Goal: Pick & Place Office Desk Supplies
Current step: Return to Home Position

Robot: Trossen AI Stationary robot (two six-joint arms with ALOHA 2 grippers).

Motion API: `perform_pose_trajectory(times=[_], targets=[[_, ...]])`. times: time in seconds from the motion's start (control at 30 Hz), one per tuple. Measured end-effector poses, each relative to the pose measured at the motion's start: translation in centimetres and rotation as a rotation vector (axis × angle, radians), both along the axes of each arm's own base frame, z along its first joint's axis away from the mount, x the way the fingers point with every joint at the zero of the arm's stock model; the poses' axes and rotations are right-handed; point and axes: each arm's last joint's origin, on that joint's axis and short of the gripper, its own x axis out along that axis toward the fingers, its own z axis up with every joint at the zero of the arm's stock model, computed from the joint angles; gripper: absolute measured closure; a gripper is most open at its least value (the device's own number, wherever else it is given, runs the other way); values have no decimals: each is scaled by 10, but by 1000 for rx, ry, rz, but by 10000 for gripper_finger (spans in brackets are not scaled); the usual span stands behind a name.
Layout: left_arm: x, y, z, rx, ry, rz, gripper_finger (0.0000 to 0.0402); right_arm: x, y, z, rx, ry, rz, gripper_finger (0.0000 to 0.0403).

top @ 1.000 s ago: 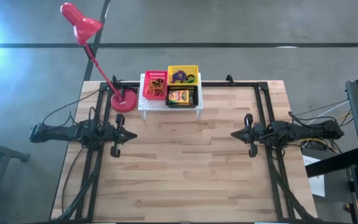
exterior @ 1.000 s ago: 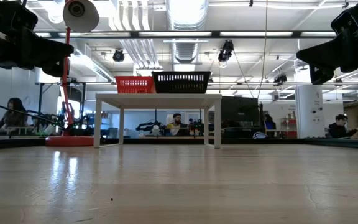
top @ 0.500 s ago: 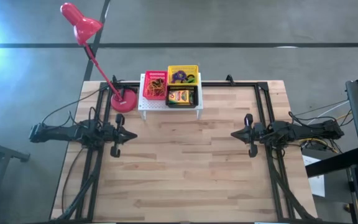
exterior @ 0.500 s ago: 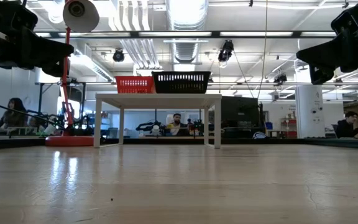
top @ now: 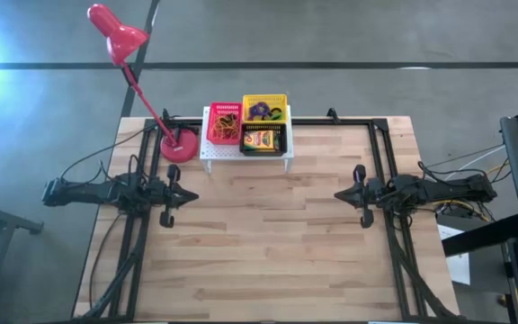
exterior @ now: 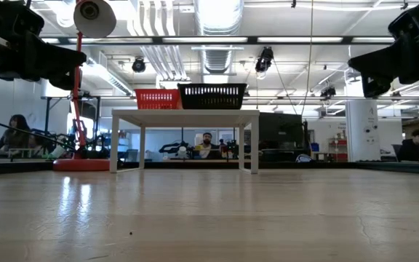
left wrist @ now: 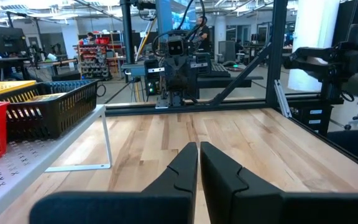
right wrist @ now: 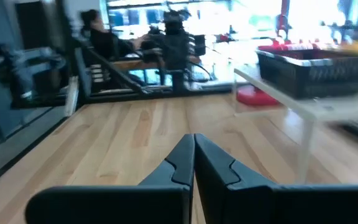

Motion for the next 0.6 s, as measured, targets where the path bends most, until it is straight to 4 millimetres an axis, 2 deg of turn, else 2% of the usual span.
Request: perform_pose_trajectory(times=[0.07, 0.13, 0.17, 0.27, 0.6], targets=[[0, 0, 0, 0, 0, 0, 376, -2, -1, 2, -87, -25, 45, 394], [0, 0, 0, 0, 0, 0, 376, -3, -1, 2, -247, -40, 101, 394], [0, 0, 0, 0, 0, 0, 376, -3, -1, 2, -259, -39, 111, 394], [0, 0, 0, 0, 0, 0, 376, -3, -3, 1, -145, -20, 71, 394], [0, 0, 0, 0, 1, 0, 376, -2, -3, 1, -221, -14, 78, 394]])
